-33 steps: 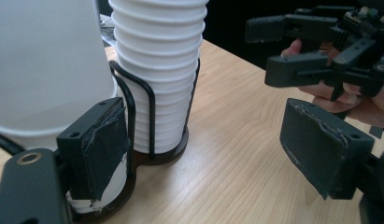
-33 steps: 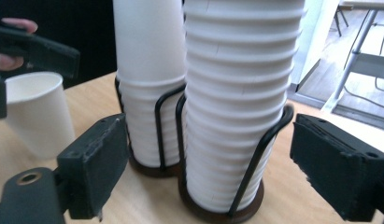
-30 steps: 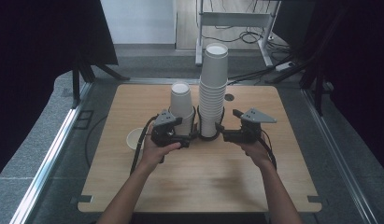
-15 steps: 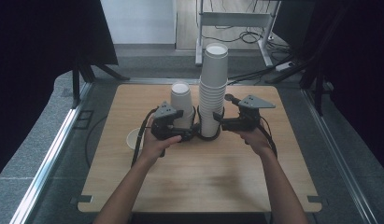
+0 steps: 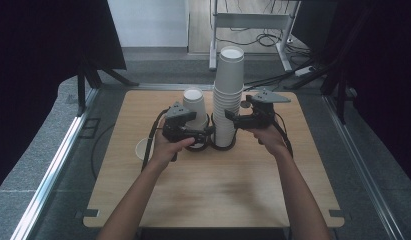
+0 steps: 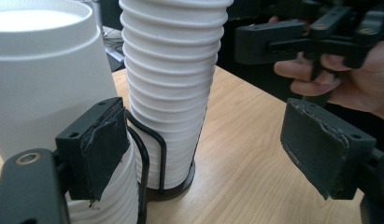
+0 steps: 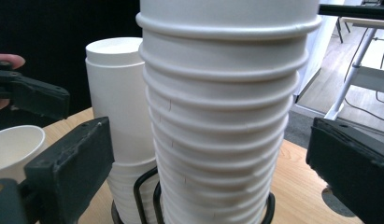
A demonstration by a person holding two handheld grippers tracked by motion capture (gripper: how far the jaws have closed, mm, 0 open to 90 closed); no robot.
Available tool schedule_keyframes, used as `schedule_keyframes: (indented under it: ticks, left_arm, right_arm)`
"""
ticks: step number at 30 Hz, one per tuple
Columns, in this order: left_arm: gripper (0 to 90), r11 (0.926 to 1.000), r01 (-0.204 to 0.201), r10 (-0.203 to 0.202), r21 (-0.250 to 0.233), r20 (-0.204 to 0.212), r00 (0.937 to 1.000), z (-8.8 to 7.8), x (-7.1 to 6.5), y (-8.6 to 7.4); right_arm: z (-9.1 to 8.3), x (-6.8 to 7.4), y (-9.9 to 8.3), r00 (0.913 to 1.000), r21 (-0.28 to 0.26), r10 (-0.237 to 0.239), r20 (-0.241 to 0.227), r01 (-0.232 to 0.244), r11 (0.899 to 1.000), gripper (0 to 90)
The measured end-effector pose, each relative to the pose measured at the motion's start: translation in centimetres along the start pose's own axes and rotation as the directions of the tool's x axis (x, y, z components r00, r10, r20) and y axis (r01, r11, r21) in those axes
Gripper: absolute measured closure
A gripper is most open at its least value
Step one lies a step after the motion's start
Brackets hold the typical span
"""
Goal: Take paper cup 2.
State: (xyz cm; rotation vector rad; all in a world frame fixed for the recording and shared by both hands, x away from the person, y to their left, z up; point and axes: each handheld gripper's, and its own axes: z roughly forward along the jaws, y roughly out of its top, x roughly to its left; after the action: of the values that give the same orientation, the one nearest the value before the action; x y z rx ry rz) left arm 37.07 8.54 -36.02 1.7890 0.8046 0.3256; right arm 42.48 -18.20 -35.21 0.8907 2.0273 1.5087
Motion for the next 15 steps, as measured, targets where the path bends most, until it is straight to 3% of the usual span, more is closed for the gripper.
schedule_keyframes:
  ticks: [15]
  left_arm:
    - [15.0, 0.9999, -0.001, 0.001, 0.010, -0.001, 1.0000, 0.3, 0.4, 0.0]
  right_arm:
    - [2.2, -0.3, 1.6, 0.9995, -0.025, 0.030, -0.009, -0.030, 0.999, 0.0]
